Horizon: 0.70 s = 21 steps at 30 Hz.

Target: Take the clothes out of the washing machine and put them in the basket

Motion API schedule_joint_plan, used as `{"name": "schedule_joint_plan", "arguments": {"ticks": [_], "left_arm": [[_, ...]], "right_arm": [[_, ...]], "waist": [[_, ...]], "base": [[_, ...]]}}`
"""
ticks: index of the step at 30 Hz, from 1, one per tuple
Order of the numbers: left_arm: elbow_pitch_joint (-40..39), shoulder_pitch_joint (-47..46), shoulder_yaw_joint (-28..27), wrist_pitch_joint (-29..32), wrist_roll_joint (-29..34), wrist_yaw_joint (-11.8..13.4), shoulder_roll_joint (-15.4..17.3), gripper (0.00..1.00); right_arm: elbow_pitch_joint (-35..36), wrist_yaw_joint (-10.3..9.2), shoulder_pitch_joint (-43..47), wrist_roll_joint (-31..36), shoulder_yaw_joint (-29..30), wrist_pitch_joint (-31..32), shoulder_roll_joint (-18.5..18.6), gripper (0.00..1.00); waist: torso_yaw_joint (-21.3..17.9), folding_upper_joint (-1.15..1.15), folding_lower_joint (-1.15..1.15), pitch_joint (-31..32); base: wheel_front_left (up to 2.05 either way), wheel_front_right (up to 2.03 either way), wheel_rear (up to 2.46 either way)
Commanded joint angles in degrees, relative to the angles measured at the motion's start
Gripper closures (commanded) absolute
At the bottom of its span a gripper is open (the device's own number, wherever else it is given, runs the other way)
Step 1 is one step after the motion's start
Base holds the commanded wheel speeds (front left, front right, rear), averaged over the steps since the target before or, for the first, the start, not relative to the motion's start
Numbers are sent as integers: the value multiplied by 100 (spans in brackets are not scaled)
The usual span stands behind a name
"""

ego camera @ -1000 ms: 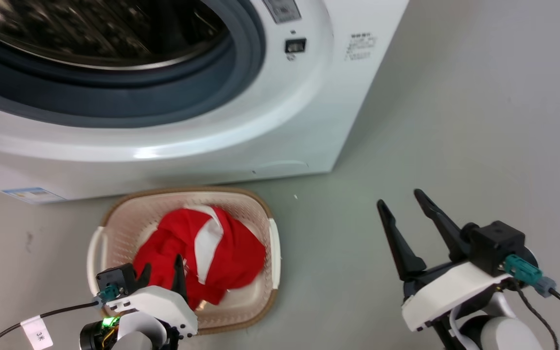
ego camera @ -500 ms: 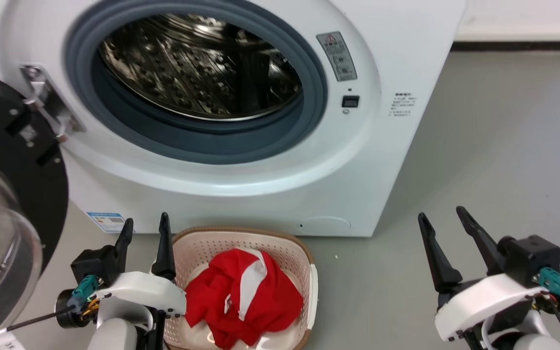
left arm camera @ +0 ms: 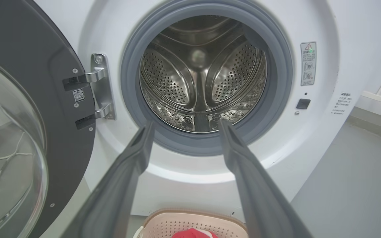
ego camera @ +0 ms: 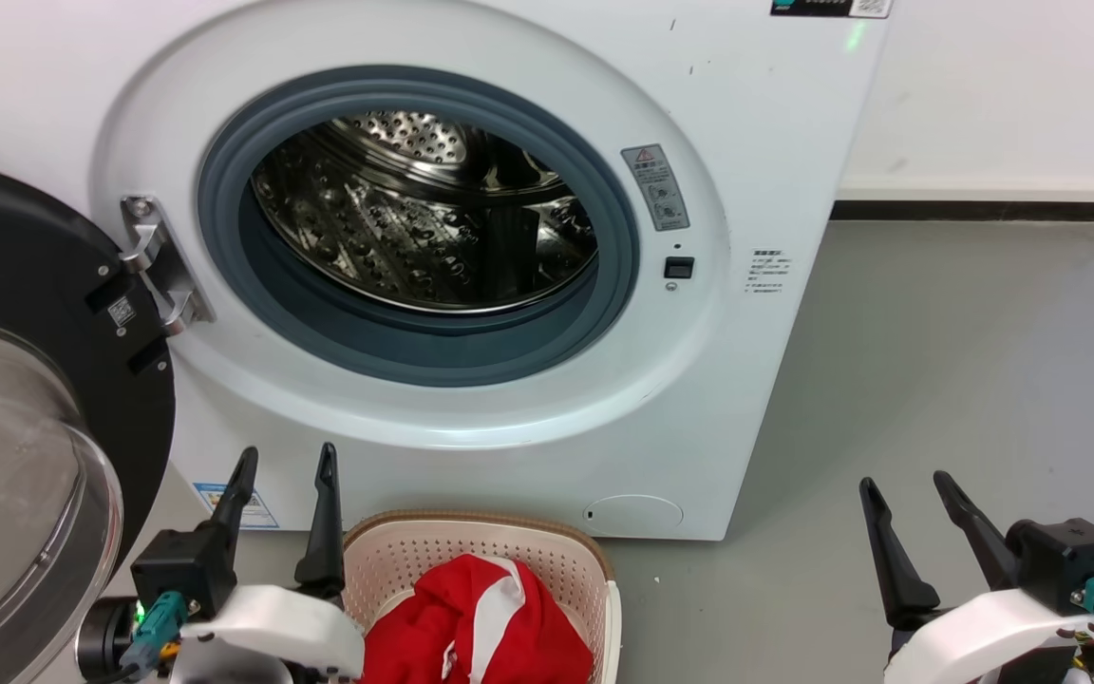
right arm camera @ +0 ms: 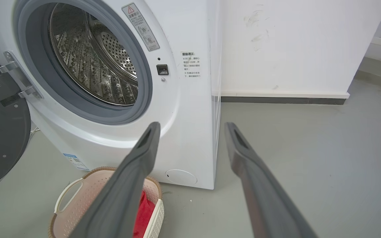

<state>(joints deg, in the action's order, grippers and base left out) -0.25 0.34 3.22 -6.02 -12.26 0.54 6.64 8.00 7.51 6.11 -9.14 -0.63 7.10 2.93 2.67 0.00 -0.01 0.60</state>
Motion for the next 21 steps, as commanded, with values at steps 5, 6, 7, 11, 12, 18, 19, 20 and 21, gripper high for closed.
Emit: {"name": "schedule_joint_plan", "arguments": {"ticks": [5, 6, 7, 11, 12, 18, 19, 20, 21], "left_arm": [[-456, 433, 86, 317, 73, 99, 55, 0], [-525, 476, 97, 367, 91, 116, 57, 0], [-583, 522, 101, 402, 95, 135, 66, 0], [-739, 648, 110, 505, 97, 181, 83, 0], [-769, 665, 116, 526, 101, 195, 87, 0], [-837, 666, 128, 592, 65, 223, 107, 0], [-849, 657, 138, 601, 65, 235, 98, 0], [-856, 652, 133, 604, 62, 244, 101, 0], [-853, 649, 126, 603, 54, 245, 115, 0]], "right_arm": [[69, -4, 161, 27, 87, 5, -10, 0], [82, -4, 176, 33, 105, 3, -9, 0], [94, -4, 200, 27, 117, 2, -10, 0], [135, -4, 240, 62, 155, 9, -10, 0], [143, -4, 241, 72, 157, 15, -10, 0], [174, -4, 200, 53, 133, 19, -10, 0], [175, -4, 204, 49, 125, 18, -10, 0], [174, -4, 212, 49, 117, 17, -10, 0], [172, -4, 221, 46, 111, 14, -10, 0]], "waist": [[-94, 0, 1, 140], [-102, 0, 1, 149], [-108, 0, 1, 155], [-123, 0, 1, 169], [-128, 0, 1, 170], [-160, 0, 1, 135], [-164, 0, 1, 130], [-166, 0, 1, 126], [-169, 0, 1, 123]], "base": [[0, 0, 0], [0, 0, 0], [0, 0, 0], [0, 0, 0], [0, 0, 0], [0, 0, 0], [0, 0, 0], [0, 0, 0], [0, 0, 0]]}}
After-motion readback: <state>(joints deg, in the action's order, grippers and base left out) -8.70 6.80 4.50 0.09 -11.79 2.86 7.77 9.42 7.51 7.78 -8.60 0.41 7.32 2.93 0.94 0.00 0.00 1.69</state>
